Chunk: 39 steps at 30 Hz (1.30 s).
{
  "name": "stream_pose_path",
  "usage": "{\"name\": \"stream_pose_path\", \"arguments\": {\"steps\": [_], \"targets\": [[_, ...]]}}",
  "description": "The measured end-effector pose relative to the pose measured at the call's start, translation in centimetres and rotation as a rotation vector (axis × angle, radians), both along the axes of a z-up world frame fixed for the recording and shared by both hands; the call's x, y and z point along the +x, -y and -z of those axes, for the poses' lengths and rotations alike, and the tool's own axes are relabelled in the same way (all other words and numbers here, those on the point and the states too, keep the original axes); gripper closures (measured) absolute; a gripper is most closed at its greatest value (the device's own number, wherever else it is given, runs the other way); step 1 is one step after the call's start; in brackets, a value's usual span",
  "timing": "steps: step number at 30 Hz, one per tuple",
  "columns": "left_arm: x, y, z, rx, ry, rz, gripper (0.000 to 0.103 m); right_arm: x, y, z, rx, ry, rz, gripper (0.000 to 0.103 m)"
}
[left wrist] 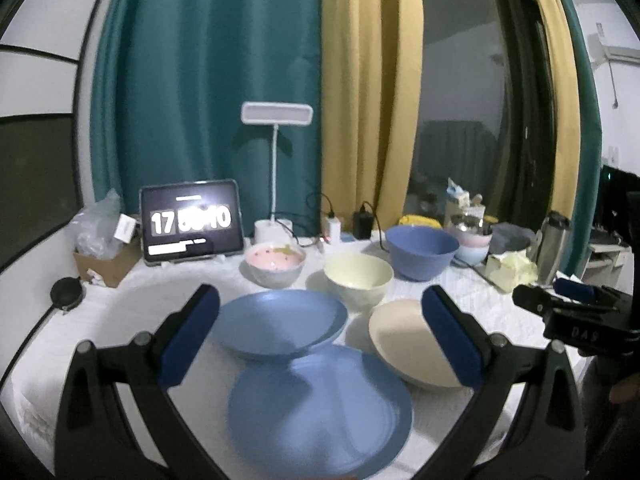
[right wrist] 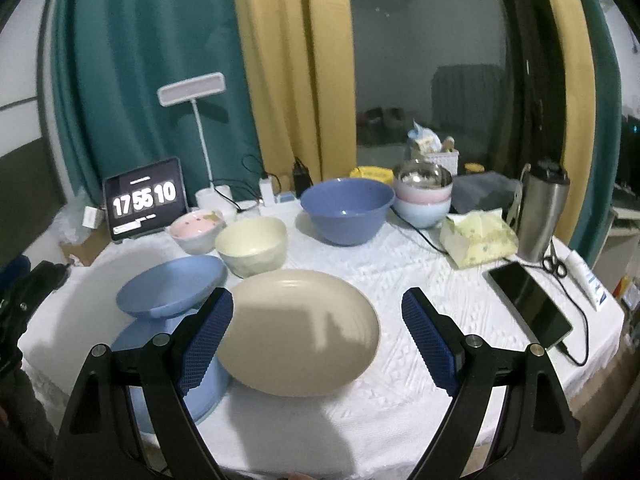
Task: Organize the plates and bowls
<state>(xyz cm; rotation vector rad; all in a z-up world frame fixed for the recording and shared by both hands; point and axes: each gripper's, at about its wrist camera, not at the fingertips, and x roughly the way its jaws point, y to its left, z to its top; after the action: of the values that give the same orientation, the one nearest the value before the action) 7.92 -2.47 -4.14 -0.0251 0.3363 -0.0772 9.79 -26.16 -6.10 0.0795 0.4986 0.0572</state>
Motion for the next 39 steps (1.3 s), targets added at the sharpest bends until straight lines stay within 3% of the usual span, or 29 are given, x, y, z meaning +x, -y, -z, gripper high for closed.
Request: {"name": "stream_pose_path", "arguments": {"steps": [15,32,36,39], "targets": [[7.0,5.4,3.7,0.115,-0.189,0.095,0.002,6.0,4.0,4.2,0.083,-0.13,0.009,0.014],[12.4,9.6,7.9,0.171,-0.351,0.12,0.002,10.8,7.2,9.1,0.157,-0.248,-0.044,0.014],[13.3,10.3,8.8,0.195,-0.394,0.129,0.016,11.6,7.5,10.0,0.166,-0.276,-0.062,0.014],[14.1,10.7,9.8,0.217,-0.434,0.123,0.021,12.2,7.5,10.4,0.163,-0.294,-0.076,0.022]]}}
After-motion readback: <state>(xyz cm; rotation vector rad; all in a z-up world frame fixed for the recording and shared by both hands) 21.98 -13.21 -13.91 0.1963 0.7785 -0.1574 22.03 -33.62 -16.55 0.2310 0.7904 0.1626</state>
